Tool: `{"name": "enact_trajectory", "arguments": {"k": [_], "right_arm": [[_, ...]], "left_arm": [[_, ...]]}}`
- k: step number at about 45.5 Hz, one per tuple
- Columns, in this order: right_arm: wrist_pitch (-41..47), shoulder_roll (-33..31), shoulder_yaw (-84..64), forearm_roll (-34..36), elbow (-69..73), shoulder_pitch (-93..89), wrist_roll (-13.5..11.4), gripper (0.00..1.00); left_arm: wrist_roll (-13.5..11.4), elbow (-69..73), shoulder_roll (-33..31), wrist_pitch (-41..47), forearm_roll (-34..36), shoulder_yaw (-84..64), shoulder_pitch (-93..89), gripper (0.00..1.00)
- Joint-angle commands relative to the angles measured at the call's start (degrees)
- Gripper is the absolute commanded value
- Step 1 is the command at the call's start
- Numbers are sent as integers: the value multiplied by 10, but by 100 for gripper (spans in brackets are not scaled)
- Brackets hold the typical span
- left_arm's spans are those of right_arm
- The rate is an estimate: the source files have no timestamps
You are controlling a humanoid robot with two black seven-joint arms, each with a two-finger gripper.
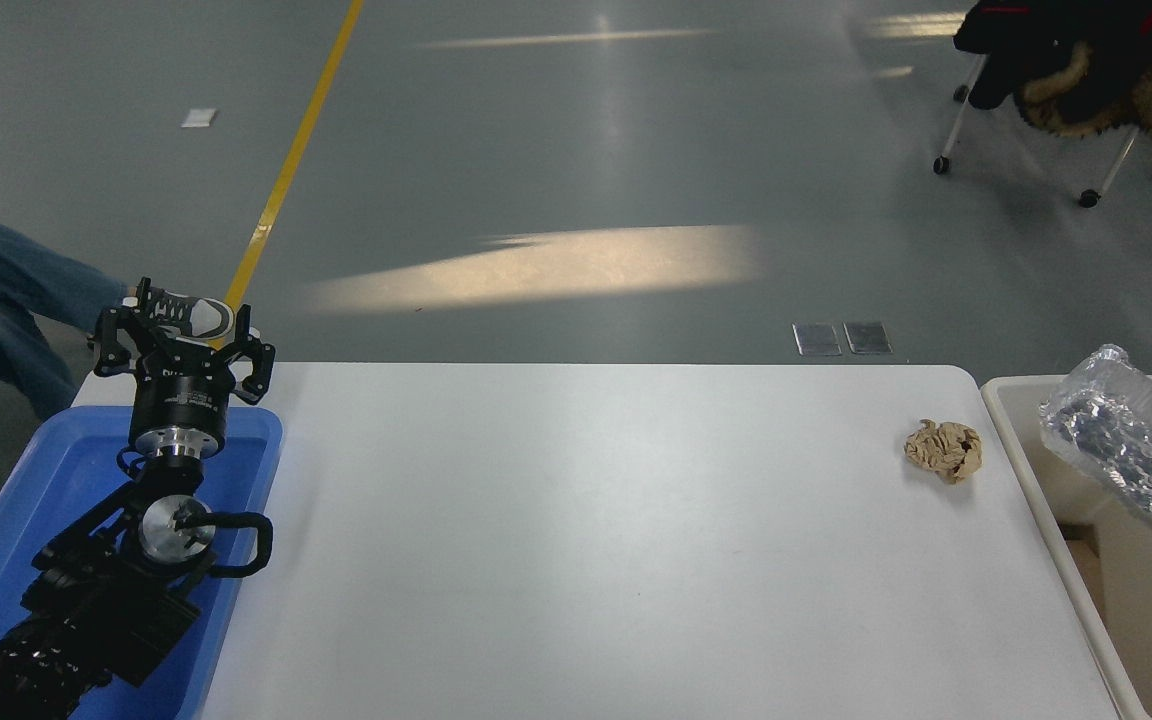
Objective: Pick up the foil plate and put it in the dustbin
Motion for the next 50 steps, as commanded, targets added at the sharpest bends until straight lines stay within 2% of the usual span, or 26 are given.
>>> {"name": "enact_trajectory", "arguments": {"k": [1,2,3,4,12,22,30,34,41,50], "right_arm": [[-11,43,29,14,-72,-60,-12,16],[-11,43,28,14,-72,-61,-13,48],[-16,43,26,14,-74,-61,-13,86],[-21,43,28,14,-76,-60,-13,100],[-36,43,28,17,-73,-52,-13,100],[-3,32,11,6,-36,-2,-5,100],[-15,-75,-129,7,186,169,-5,100],[-34,-86,-256,17,295,298,-5,100],[-43,-56,-437,19,498,533,-5,100],[-39,44,-554,20,723,776,-5,100]], "left_arm": [[0,0,0,0,0,0,0,99],[0,-1,0,0,0,0,0,99],[0,0,0,0,0,0,0,99],[0,-1,0,0,0,0,0,99],[0,0,0,0,0,0,0,99],[0,0,0,0,0,1,0,99],[1,0,0,0,1,1,-1,99],[1,-1,0,0,2,2,-2,99],[1,-1,0,-1,2,2,-2,99],[1,-1,0,-1,2,2,-1,99]]}}
